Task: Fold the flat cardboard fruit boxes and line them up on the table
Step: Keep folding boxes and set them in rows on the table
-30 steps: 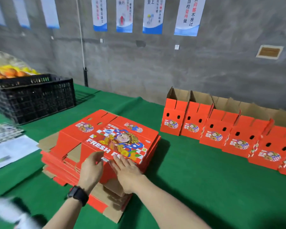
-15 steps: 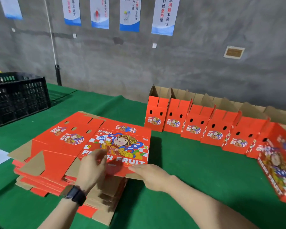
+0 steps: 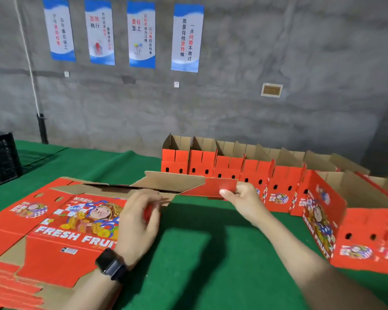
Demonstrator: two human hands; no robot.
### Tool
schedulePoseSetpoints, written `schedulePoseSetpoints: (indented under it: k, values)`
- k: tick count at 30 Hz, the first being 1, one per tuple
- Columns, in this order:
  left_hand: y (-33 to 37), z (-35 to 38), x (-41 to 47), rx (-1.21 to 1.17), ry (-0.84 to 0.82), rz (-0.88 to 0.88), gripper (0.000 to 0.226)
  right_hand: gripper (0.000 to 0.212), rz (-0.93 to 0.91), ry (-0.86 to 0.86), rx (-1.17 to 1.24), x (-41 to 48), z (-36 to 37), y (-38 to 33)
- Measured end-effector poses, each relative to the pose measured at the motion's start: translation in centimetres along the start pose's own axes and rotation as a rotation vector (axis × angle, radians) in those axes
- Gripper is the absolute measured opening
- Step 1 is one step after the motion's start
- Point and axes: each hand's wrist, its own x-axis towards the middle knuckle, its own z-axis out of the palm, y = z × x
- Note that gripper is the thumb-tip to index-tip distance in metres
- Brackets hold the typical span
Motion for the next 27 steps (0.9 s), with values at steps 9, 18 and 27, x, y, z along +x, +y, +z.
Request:
schedulePoseSetpoints:
  k: [9,18,27]
  values:
    - [1.7,5.3,3.2,0.026,0.199,-0.253,0.063,0.024,-0.122,0.462,0.023,-2.8,-12.4,1.6]
    - [-0.6,9.7,3.5,-0.471,-0.132,-0.666,0.024,0.017,0.197,0.479,0.478,-6.7,-18.0,6.2]
    - [-1.9,9.3,0.8,-0.627,-0.087,-0.887,0.008,0.061,0.348,0.667,0.091,-8.5,-14.9,9.3]
